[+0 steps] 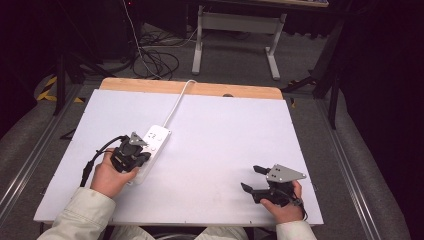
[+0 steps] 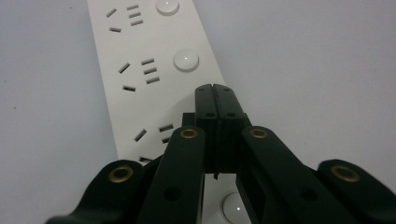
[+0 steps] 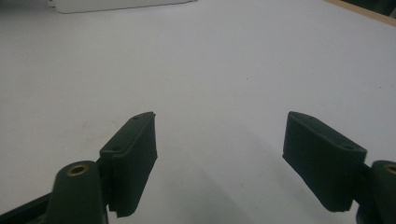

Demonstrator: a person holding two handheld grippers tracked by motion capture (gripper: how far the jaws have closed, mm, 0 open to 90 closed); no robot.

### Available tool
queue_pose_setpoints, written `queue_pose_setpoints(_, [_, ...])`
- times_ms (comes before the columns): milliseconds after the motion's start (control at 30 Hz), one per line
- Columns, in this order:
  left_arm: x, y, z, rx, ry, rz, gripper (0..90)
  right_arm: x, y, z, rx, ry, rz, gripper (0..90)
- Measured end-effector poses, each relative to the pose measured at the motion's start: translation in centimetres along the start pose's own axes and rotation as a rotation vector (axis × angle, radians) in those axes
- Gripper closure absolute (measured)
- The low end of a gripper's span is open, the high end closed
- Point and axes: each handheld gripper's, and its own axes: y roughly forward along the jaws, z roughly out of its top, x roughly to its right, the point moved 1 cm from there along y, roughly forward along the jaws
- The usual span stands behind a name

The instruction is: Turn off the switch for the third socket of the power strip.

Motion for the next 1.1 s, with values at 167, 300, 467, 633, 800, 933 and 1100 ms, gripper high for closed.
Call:
queue_pose_setpoints(167, [0.1,0.0,0.0,-0.001,0.007,0.013,90.0,0.0,0.0,0.0,0.002,0.003,0.000,26.1])
queue_pose_setpoints(300, [-0.1,0.0,0.0,-0.004,-0.009,-0.003,90.0,0.0,0.0,0.0,0.002,0.002,0.000,26.1])
queue_pose_setpoints(467, [-0.2,0.0,0.0,-0.004,-0.013,-0.015,90.0,0.0,0.0,0.0,0.001,0.007,0.001,26.1])
queue_pose_setpoints(633, [-0.4,0.0,0.0,-0.009,-0.023,-0.026,90.0,0.0,0.0,0.0,-0.001,0.009,-0.001,26.1])
queue_pose_setpoints(800, [-0.3,0.2,0.0,0.005,-0.019,-0.032,90.0,0.0,0.0,0.0,-0.002,0.008,-0.001,26.1])
queue_pose_setpoints(933, [-0.4,0.1,-0.1,0.050,-0.034,-0.006,90.0,0.1,-0.1,-0.2,-0.003,0.008,-0.004,26.1])
queue_pose_setpoints(1100, [-0.7,-1.2,0.0,0.093,-0.041,-0.019,89.4,0.1,-0.1,-0.2,-0.001,0.004,-0.004,26.1])
